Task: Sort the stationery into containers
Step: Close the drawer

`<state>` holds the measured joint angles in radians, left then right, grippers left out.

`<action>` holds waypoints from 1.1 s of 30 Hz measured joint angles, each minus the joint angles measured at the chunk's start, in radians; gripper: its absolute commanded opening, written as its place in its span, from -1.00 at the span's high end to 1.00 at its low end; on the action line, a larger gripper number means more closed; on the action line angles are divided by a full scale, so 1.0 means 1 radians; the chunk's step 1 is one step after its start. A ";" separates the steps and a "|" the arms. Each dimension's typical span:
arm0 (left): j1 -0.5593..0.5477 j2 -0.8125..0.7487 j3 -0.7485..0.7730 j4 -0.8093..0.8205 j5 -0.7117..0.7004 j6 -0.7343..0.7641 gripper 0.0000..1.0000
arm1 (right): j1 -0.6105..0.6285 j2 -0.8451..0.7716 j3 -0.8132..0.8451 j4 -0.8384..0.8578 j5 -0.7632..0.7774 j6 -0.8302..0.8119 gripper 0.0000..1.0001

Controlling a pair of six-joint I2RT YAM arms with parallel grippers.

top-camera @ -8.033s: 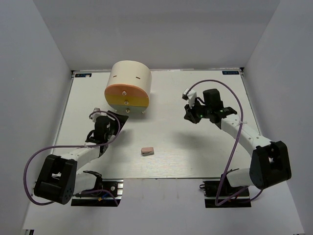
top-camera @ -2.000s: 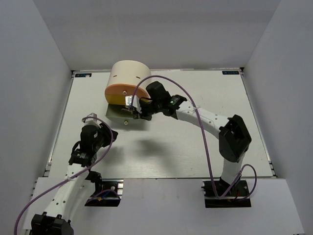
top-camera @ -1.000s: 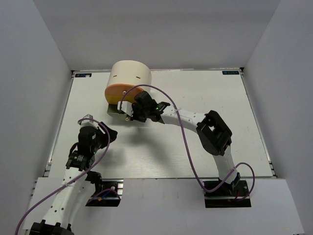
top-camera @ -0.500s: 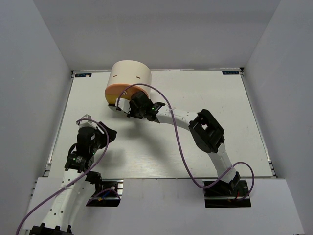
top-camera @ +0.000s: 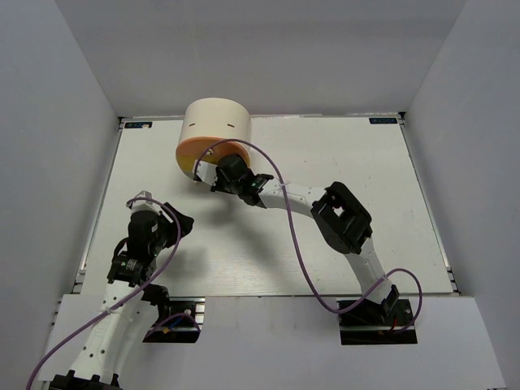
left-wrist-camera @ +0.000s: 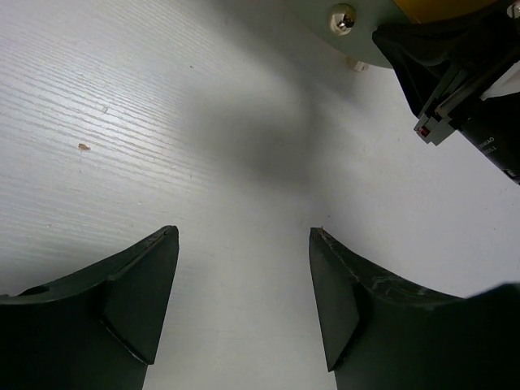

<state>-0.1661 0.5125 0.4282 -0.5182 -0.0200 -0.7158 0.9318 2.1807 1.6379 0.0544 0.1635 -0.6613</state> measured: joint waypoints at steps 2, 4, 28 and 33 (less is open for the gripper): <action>0.000 0.000 0.000 -0.003 0.000 0.000 -0.50 | -0.001 0.001 0.000 0.000 0.002 -0.002 1.00; 0.000 -0.002 0.000 -0.006 0.000 0.000 -0.50 | -0.002 0.001 0.000 -0.003 -0.016 0.000 0.98; 0.000 0.058 0.040 0.077 0.080 0.045 -0.99 | -0.132 -0.649 -0.456 -0.269 -0.168 0.349 -0.62; 0.000 0.098 0.072 0.110 0.114 0.081 -0.99 | -0.153 -0.727 -0.492 -0.309 -0.079 0.368 -0.65</action>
<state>-0.1661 0.6106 0.4999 -0.4084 0.0940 -0.6346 0.7792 1.4532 1.1461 -0.2543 0.0845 -0.2935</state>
